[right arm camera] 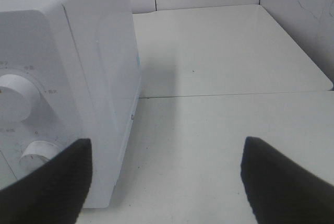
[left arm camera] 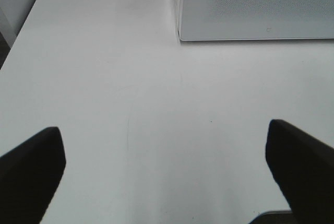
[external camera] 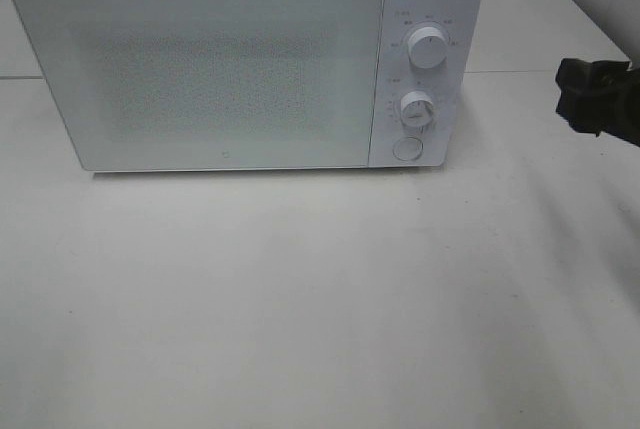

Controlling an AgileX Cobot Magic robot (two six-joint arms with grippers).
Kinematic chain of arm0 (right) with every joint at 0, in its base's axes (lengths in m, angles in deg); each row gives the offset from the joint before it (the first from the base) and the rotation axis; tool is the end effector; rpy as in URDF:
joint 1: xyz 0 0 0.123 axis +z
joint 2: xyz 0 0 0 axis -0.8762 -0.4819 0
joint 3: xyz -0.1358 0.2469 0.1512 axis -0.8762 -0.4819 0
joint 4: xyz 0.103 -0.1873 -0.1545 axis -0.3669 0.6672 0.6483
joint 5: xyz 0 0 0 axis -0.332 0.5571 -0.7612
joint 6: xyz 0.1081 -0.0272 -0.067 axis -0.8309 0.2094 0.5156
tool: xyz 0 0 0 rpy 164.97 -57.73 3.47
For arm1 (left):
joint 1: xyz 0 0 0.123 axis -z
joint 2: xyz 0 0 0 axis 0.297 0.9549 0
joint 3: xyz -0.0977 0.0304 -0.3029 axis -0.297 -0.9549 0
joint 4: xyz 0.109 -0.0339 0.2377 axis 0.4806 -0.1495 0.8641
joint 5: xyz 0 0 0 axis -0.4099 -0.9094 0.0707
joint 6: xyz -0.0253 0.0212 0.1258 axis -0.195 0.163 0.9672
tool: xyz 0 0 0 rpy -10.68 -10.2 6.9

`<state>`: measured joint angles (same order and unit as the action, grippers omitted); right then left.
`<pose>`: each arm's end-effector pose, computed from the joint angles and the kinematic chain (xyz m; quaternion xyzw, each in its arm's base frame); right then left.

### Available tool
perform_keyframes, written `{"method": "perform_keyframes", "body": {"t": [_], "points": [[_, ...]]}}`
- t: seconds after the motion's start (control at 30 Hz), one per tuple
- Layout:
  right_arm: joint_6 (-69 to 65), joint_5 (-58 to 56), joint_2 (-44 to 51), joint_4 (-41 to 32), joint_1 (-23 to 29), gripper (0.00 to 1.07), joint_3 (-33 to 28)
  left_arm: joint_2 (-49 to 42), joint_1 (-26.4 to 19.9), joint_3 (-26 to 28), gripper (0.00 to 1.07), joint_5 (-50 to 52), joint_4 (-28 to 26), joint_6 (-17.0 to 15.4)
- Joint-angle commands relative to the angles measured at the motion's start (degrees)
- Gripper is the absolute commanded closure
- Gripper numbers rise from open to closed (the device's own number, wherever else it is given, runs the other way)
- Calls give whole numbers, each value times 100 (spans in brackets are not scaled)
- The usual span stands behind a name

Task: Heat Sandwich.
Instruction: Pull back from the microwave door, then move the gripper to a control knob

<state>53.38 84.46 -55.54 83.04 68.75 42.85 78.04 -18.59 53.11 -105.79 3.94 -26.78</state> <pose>0.2673 0.0262 0.2259 -0.0003 0.7525 0.0396 0.6574 0.0023 -0.0082 0.2693 0.0140 0.8511 -0.0166 0.5246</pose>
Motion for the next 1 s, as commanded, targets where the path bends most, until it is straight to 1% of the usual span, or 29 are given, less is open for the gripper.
{"method": "perform_keyframes", "body": {"t": [0.03,0.13,0.17,0.2,0.23,0.3,0.33,0.37,0.4,0.47,0.5,0.53,0.63,0.67,0.7,0.77,0.8,0.87,1.0], "points": [[441,487,-138,-504,292,31,-103,-149,-11,-6,7,52,-52,-17],[957,659,-430,-1112,825,31,-132,-149,-11,-6,7,52,-52,-17],[1026,722,-498,-1220,945,31,-132,-149,-11,-6,7,52,-52,-17],[1026,722,-498,-1220,945,31,-132,-149,-11,-6,7,52,-52,-17],[1197,900,-659,-1507,1255,31,-132,-149,-11,-6,7,52,-52,-17],[1329,1100,-791,-1799,1553,31,-132,-149,-11,-6,7,52,-52,-17],[1387,1192,-854,-1902,1667,31,-132,-149,-11,-6,7,52,-52,-17],[1387,1192,-854,-1902,1667,31,-132,-149,-11,-6,7,52,-52,-17],[1473,1392,-1003,-2166,1931,31,-132,-149,-11,-6,7,52,-52,-17],[1541,1547,-1140,-2492,2154,31,-120,-149,-11,-6,7,52,-52,-17],[1541,1547,-1140,-2492,2154,31,-120,-149,-11,-6,7,52,-52,-17],[1644,1650,-1261,-2893,2395,31,-103,-149,-11,-6,7,52,-52,-17],[1719,1902,-1409,-3375,2722,31,-103,-149,-11,-6,7,52,-52,-17],[1719,1902,-1409,-3375,2722,31,-103,-149,-11,-6,7,52,-52,-17],[1719,2023,-1484,-3604,2911,31,-103,-149,-11,-6,7,52,-52,-17],[1719,2086,-1553,-3793,3088,31,-86,-149,-11,-6,7,52,-52,-17],[1719,2086,-1553,-3793,3088,31,-86,-149,-11,-6,7,52,-52,-17],[1765,2080,-1662,-4154,3295,31,57,-149,-11,-6,7,52,-52,-17],[1965,2045,-1776,-4423,3501,31,286,-149,-11,-6,7,52,-52,-17]]}}
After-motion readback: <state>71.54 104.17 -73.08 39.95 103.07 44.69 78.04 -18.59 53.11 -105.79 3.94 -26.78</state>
